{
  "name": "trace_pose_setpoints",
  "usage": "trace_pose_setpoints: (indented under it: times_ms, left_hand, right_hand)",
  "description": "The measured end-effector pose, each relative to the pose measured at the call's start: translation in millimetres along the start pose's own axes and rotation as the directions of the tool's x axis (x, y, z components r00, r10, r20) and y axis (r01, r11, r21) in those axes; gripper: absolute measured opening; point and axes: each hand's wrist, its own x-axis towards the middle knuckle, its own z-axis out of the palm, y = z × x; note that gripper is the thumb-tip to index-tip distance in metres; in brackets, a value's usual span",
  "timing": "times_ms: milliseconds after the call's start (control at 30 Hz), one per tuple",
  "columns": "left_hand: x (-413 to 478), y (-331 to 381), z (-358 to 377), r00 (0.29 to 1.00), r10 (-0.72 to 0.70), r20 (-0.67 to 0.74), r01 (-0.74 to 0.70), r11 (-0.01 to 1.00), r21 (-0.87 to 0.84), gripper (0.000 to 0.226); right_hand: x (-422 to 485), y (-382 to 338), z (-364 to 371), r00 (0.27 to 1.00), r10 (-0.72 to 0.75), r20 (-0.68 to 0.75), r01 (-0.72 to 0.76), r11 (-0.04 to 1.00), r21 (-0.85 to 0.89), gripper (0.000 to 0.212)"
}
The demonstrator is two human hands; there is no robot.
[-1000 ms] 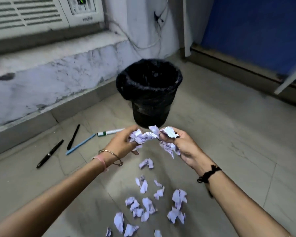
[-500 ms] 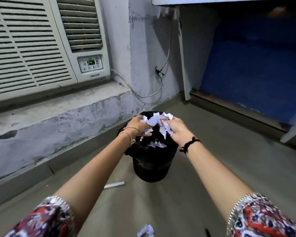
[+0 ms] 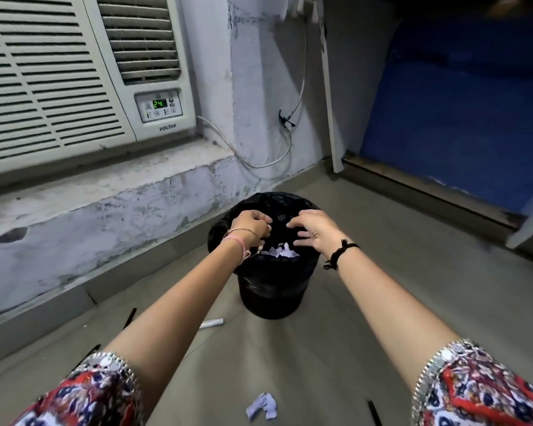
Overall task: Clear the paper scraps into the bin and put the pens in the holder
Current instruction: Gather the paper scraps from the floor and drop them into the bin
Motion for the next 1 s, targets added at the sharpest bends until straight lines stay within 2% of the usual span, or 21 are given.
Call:
trace_pose_setpoints:
  times_ms: [67, 167, 333, 467, 567, 667, 767, 867, 933, 1000]
  left_hand:
    - [-10, 0, -1, 1.0, 0.016, -0.002, -0.016, 1.0, -0.019, 0.021]
    - [-33, -3, -7, 0.999, 0.053, -0.009, -0.054, 0.998, -0.02, 0.019]
    - [-78, -27, -16, 0.992, 0.103, 0.072, -0.107, 0.993, 0.058, 0.02]
    - [-115, -72, -20, 0.977, 0.124, 0.174, -0.153, 0.975, 0.162, 0.024]
    - [-139, -126, -24, 0.964, 0.068, 0.256, -0.145, 0.945, 0.293, 0.025]
    - [-157, -179, -34, 0.953, 0.028, 0.303, -0.175, 0.865, 0.47, 0.021]
    - [-171, -213, -44, 0.933, 0.01, 0.36, -0.254, 0.729, 0.636, 0.024]
    - [-189, -241, -50, 0.913, -0.054, 0.405, -0.294, 0.6, 0.744, 0.045]
    - [-207, -258, -52, 0.888, -0.124, 0.442, -0.315, 0.536, 0.783, 0.063]
    - [-228, -275, -52, 0.862, -0.207, 0.463, -0.333, 0.458, 0.824, 0.082]
  right_hand:
    - [-7, 3, -2, 0.999, -0.033, 0.017, 0.032, 0.998, 0.063, 0.038]
    - [-29, 15, -3, 0.992, -0.085, 0.092, 0.075, 0.992, 0.105, 0.012]
    - [-66, 59, -3, 0.967, -0.158, 0.201, 0.164, 0.986, -0.013, 0.015]
    - [-89, 115, 1, 0.966, -0.113, 0.235, 0.142, 0.983, -0.112, 0.019]
    - [-100, 170, 5, 0.968, -0.05, 0.245, 0.095, 0.98, -0.174, 0.017]
    - [-104, 225, 13, 0.967, -0.047, 0.251, 0.135, 0.927, -0.35, 0.014]
    - [-103, 262, 20, 0.946, -0.117, 0.303, 0.282, 0.76, -0.585, 0.026]
    - [-103, 295, 25, 0.899, -0.139, 0.416, 0.403, 0.635, -0.659, 0.038]
    - [-97, 318, 27, 0.886, -0.125, 0.447, 0.423, 0.614, -0.666, 0.045]
    - [-93, 338, 27, 0.881, -0.119, 0.458, 0.443, 0.551, -0.708, 0.047]
